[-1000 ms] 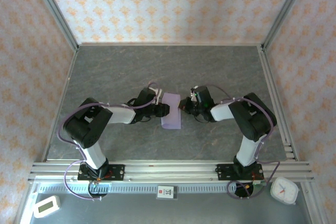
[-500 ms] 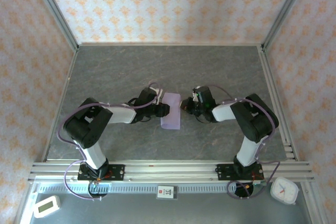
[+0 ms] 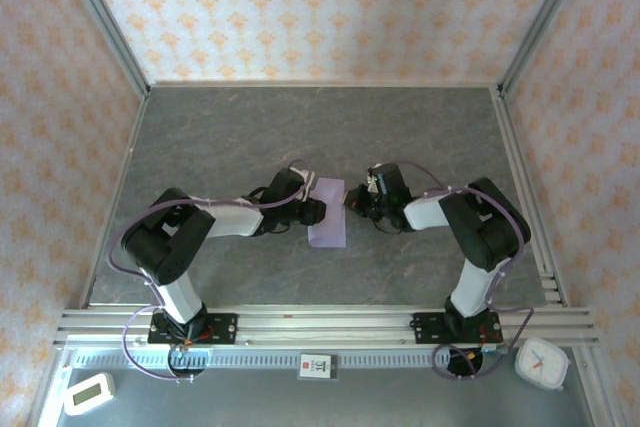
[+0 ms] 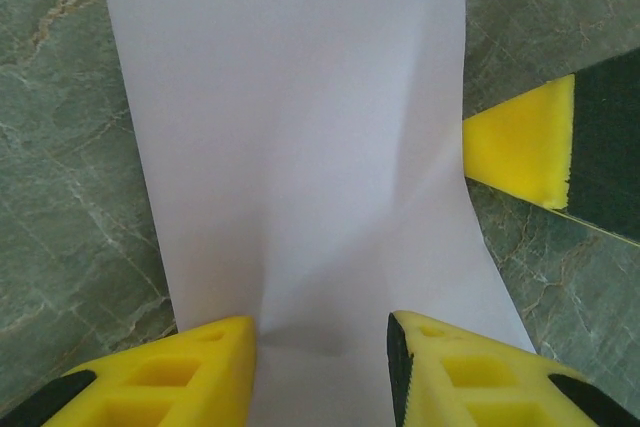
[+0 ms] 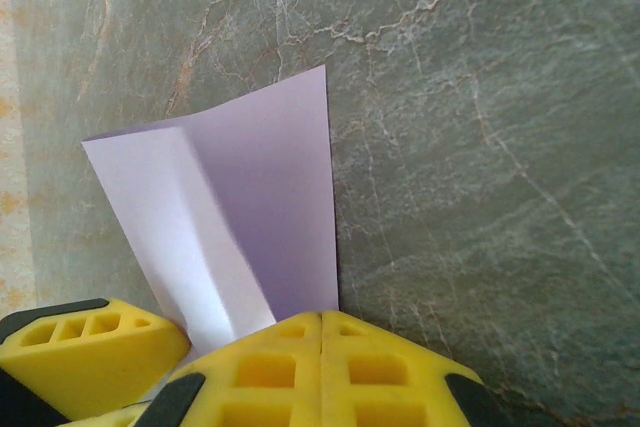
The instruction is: Fold a paper plane with a square sheet of paper (pick it up from the middle)
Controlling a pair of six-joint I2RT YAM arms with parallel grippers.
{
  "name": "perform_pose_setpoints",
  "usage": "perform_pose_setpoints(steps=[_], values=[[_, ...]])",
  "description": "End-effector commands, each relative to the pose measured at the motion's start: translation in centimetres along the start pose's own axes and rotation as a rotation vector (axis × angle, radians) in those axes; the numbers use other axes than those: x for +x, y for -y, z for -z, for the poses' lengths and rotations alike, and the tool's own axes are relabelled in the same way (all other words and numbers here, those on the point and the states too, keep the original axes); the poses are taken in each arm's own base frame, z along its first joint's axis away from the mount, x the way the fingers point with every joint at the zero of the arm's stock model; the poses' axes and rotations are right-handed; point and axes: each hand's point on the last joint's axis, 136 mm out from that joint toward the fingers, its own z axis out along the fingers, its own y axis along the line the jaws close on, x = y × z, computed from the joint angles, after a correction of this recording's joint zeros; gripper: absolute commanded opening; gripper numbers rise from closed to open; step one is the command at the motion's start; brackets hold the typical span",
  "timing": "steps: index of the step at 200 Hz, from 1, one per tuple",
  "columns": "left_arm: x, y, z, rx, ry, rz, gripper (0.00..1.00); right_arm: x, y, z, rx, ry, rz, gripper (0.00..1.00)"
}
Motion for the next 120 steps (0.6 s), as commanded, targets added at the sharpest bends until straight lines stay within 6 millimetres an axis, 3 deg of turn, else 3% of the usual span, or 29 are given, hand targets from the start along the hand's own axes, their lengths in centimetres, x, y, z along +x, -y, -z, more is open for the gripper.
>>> perform_pose_setpoints(steps=[1, 47, 120], values=[[-1.6, 1.1, 0.7, -0.004, 0.037, -0.039, 0.42, 0.5, 2.7, -0.8, 0.080, -0.002, -0.027, 0.00], [-1.0, 1.0, -0.1, -0.027, 0.021, -0.035, 0.42, 0.8, 2.9, -0.8, 0.077, -0.011, -0.032, 0.00], [0.4, -1.0, -1.1, -0.125, -0.015, 0.010, 0.40, -1.1, -0.1, 1.5, 0.047, 0.046, 0.017, 0.00]])
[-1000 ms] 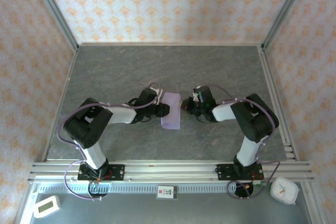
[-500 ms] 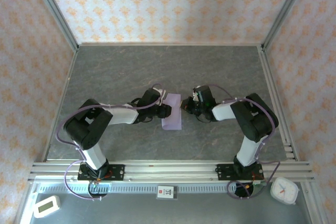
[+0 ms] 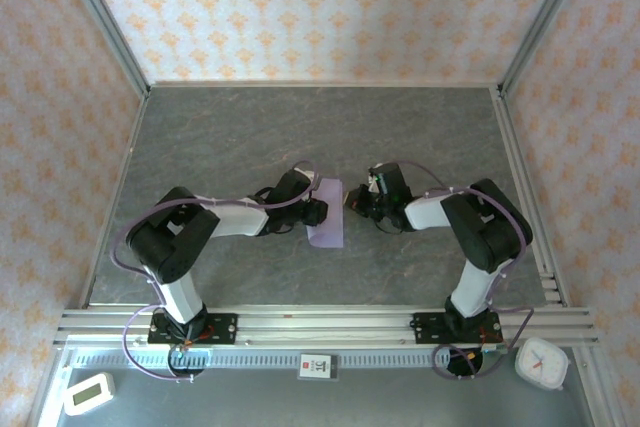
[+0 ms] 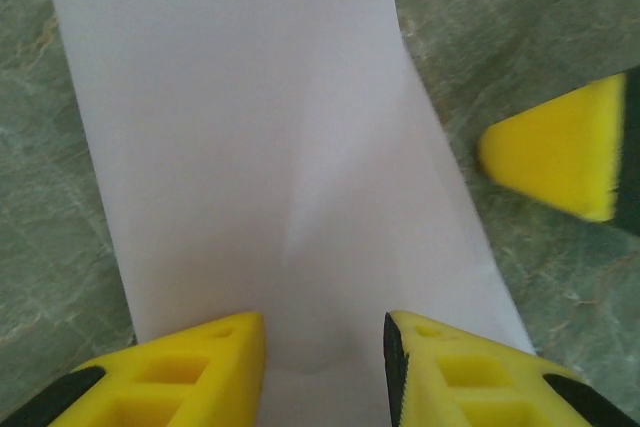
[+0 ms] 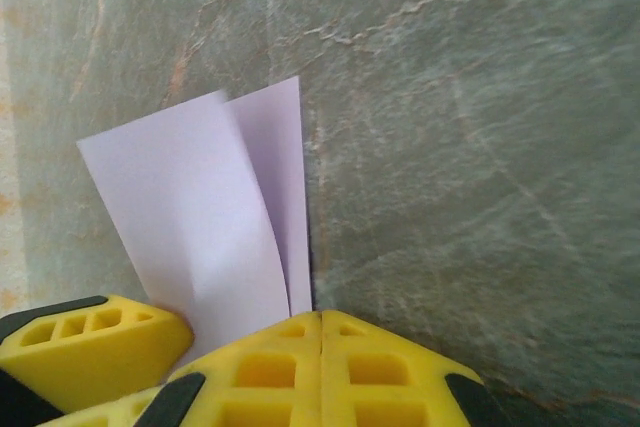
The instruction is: Fold a paper plane with a square sheet of paper (pick it up from the middle)
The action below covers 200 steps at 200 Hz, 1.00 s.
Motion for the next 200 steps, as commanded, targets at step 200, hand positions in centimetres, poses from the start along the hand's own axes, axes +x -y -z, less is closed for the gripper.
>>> perform_pose_setpoints(steps=[200], values=[[-0.4, 0.2, -0.1, -0.043, 0.012, 0.014, 0.41, 1.5, -3.9, 2.0, -0.120, 0.015, -0.011, 0.03]])
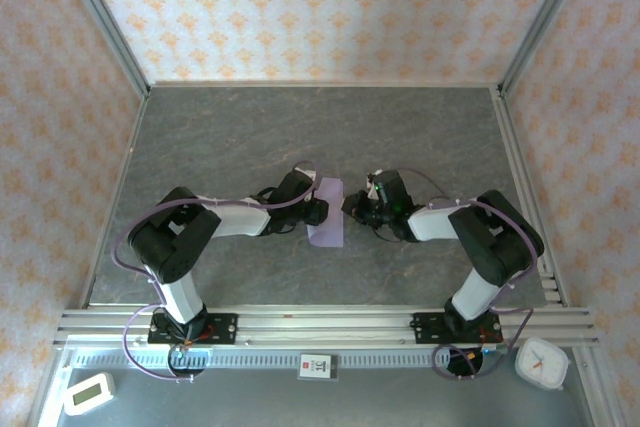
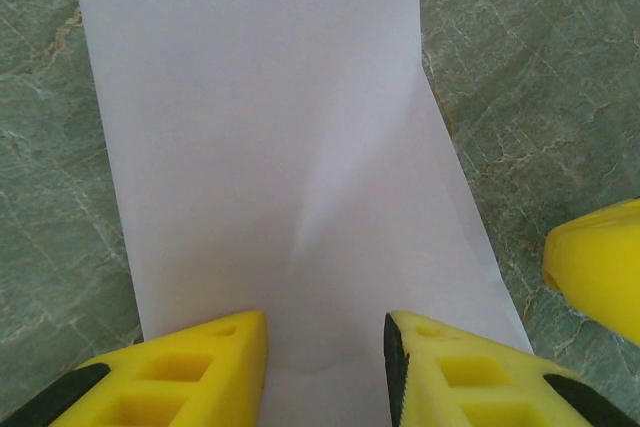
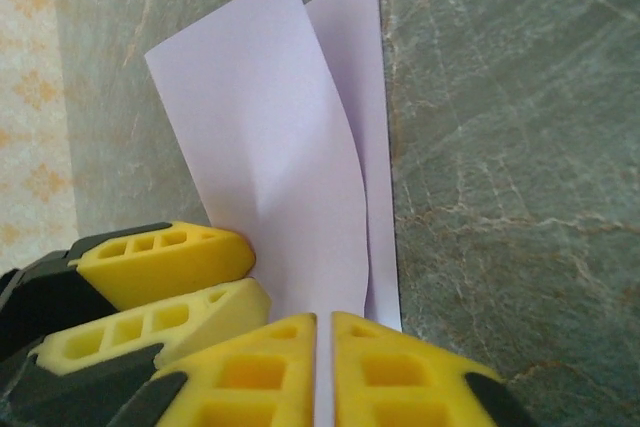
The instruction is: Fold a paper plane with a square sheet of paper (pick it up from the middle)
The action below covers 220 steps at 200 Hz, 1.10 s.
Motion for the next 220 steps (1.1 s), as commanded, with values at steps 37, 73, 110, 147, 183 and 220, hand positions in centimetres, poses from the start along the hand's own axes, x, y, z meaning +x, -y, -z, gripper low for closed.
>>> perform_pose_setpoints(steps=[37, 73, 110, 147, 183, 220], values=[[-0.3, 0.2, -0.1, -0.020, 0.003, 0.001, 0.41, -1.1, -2.6, -0.6, -0.031, 0.011, 0.057, 0.00], [-0.5, 0.4, 0.1, -0.017, 0.008, 0.001, 0.41, -0.6, -1.8, -2.4, 0.008, -0.032, 0.072, 0.00], [-1.3, 0.8, 0.6, -0.012, 0.027, 0.026, 0.41, 0.4, 1.5, -3.6, 0.095, -0.062, 0.058, 0.00], [-4.2, 2.2, 2.6, 0.039, 0.096, 0.063, 0.45, 1.6, 4.5, -3.8, 0.172, -0.076, 0.035, 0.00], [-5.0, 3.2, 4.6, 0.104, 0.127, 0.085, 0.47, 2.0, 5.4, -3.6, 0.187, -0.072, 0.017, 0.00], [-2.9, 3.5, 5.0, 0.180, 0.106, 0.123, 0.43, 2.1, 5.7, -3.5, 0.195, -0.068, 0.012, 0.00]])
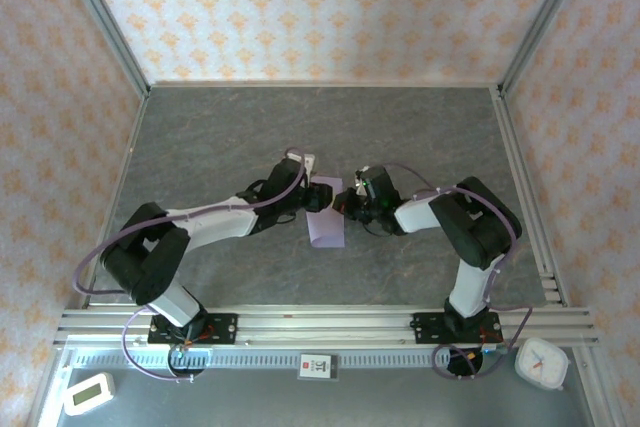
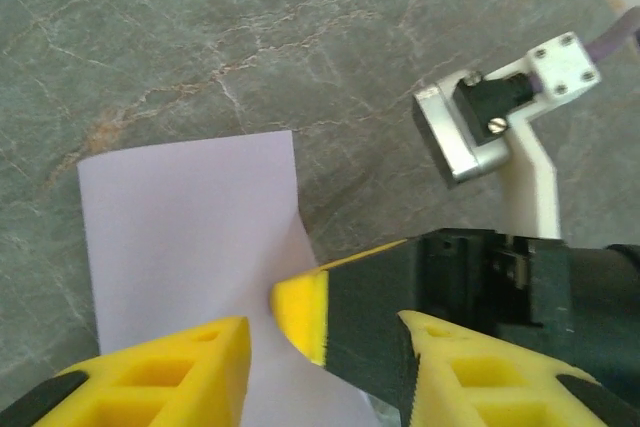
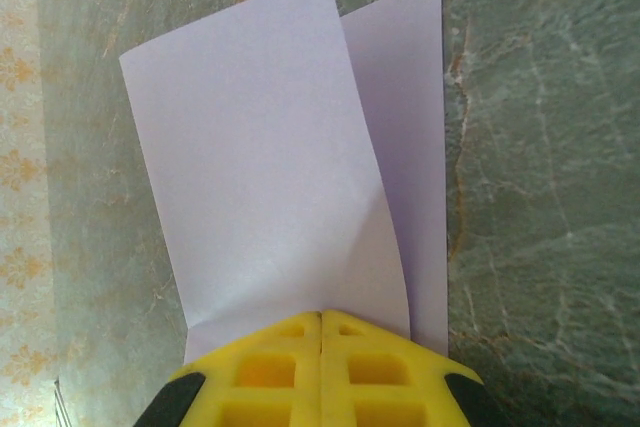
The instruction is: Fold a paper plane with a square sheet of paper (pick it up from the middle)
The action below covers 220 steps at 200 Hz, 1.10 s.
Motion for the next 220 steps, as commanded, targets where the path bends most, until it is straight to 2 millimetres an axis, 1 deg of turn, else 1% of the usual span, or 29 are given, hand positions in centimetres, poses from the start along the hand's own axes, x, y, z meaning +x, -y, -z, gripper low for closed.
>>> perform_pose_setpoints(steps=[1, 19, 38, 47, 51, 56, 79, 102, 113, 135, 152, 167, 179, 200, 220], values=[[2.0, -0.2, 0.3, 0.046, -0.036, 0.049, 0.42, 2.8, 5.6, -0.2, 0.180, -0.052, -0.056, 0.00], [3.2, -0.5, 0.1, 0.062, -0.050, 0.073, 0.40, 2.8, 5.7, -0.2, 0.184, -0.048, -0.060, 0.00], [4.6, -0.8, 0.1, 0.091, -0.056, 0.084, 0.40, 2.9, 6.0, -0.1, 0.189, -0.048, -0.062, 0.00], [5.4, -1.0, 0.1, 0.107, -0.067, 0.126, 0.40, 3.0, 6.2, -0.1, 0.194, -0.050, -0.064, 0.00], [5.6, -0.8, 0.1, 0.121, -0.067, 0.129, 0.40, 3.0, 6.1, -0.1, 0.193, -0.048, -0.065, 0.00], [6.2, -0.9, 0.1, 0.126, -0.072, 0.140, 0.40, 3.0, 6.2, -0.1, 0.193, -0.048, -0.065, 0.00], [7.5, -0.7, 0.0, 0.148, -0.079, 0.148, 0.39, 3.1, 6.3, -0.1, 0.192, -0.048, -0.067, 0.00], [8.6, -1.1, -0.4, 0.121, -0.102, 0.133, 0.38, 3.2, 6.4, 0.0, 0.193, -0.049, -0.071, 0.00], [9.1, -1.6, -0.6, 0.085, -0.123, 0.117, 0.37, 3.2, 6.4, 0.0, 0.193, -0.048, -0.072, 0.00], [10.3, -2.5, -0.9, -0.011, -0.170, 0.061, 0.35, 3.2, 6.3, 0.0, 0.191, -0.047, -0.073, 0.00], [10.8, -3.3, -1.1, -0.090, -0.203, -0.022, 0.33, 3.2, 6.3, 0.0, 0.189, -0.046, -0.071, 0.00], [10.6, -3.7, -1.0, -0.138, -0.208, -0.055, 0.32, 3.2, 6.4, 0.0, 0.190, -0.047, -0.072, 0.00], [9.7, -3.4, -0.6, -0.138, -0.183, -0.060, 0.32, 3.3, 6.5, 0.0, 0.191, -0.048, -0.072, 0.00], [7.8, -1.7, 0.1, -0.084, -0.128, -0.037, 0.33, 3.3, 6.4, 0.0, 0.190, -0.047, -0.073, 0.00], [6.6, 0.2, 0.8, 0.001, -0.082, 0.006, 0.34, 3.4, 6.5, 0.0, 0.190, -0.048, -0.073, 0.00]])
